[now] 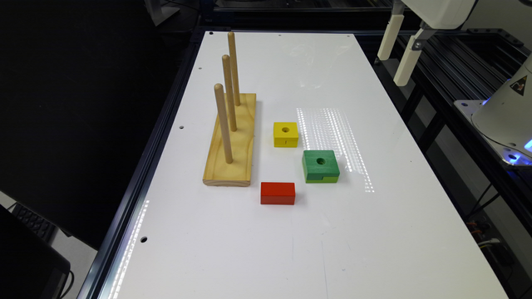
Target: Pick up yellow block.
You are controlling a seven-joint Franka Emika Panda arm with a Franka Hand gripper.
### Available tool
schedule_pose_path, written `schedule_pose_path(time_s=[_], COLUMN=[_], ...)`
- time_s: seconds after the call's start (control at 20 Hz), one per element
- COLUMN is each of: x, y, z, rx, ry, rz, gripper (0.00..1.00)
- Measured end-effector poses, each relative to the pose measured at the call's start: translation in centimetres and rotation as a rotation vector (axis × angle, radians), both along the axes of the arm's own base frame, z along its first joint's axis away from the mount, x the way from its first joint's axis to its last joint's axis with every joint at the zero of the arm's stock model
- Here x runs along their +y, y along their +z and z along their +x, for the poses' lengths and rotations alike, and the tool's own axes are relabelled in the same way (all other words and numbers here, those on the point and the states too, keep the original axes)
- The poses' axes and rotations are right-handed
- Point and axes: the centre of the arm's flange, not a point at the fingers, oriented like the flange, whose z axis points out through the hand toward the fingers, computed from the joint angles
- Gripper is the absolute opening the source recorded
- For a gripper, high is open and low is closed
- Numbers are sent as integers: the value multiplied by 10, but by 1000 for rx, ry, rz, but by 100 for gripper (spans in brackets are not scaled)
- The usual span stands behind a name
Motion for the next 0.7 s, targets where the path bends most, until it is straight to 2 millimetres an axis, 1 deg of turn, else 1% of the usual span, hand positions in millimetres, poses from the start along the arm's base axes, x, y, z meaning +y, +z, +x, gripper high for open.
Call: schedule_pose_path(time_s=[0.5, 0.7], x=[0, 3], y=[0, 2], z=[0, 1], rx=[0, -5], ry=[-1, 5], rz=[0, -1], gripper=[100, 100])
